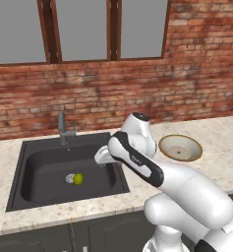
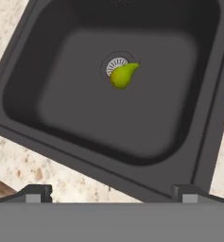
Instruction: Pick the potatos from the cabinet and place them in one bowl. Pick the pear from the sink and place it in the other bowl.
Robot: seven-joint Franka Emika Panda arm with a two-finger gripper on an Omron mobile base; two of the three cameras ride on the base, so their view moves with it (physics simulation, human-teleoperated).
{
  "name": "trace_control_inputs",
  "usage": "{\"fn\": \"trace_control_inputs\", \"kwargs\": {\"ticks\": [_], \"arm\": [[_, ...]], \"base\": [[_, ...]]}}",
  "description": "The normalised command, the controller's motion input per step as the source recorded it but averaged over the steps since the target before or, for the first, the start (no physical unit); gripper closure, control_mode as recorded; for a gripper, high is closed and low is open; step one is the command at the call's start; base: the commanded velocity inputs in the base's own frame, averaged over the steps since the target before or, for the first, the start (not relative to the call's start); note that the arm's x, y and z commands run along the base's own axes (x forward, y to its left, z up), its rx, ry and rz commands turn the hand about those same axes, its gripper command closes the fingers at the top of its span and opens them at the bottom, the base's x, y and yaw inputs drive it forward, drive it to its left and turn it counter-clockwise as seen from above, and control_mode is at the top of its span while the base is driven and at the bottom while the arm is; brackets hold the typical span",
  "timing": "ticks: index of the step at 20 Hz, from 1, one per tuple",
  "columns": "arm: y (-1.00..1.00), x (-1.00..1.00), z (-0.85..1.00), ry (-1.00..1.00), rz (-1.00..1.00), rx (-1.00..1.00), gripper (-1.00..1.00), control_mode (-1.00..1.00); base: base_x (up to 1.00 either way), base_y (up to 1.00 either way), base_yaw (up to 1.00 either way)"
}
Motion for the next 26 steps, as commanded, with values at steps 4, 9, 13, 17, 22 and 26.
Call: {"fn": "trace_control_inputs", "kwargs": {"ticks": [4,9,13,17,22,26], "arm": [[0.00,0.00,-0.03,0.01,0.00,0.00,-1.00,-1.00],[0.14,0.00,-0.21,0.02,0.00,0.00,-1.00,-1.00],[0.35,0.04,-0.27,0.00,-0.01,0.00,-1.00,-1.00],[0.35,0.17,-0.25,-0.01,-0.02,0.00,-1.00,-1.00],[0.24,0.27,-0.26,-0.04,-0.06,0.00,-1.00,-1.00],[0.17,0.28,-0.21,-0.07,-0.10,0.00,-1.00,-1.00]], "base": [[0.00,0.00,0.00],[0.00,0.00,0.00],[0.00,0.00,0.00],[0.00,0.00,0.00],[0.00,0.00,0.00],[0.00,0.00,0.00]]}}
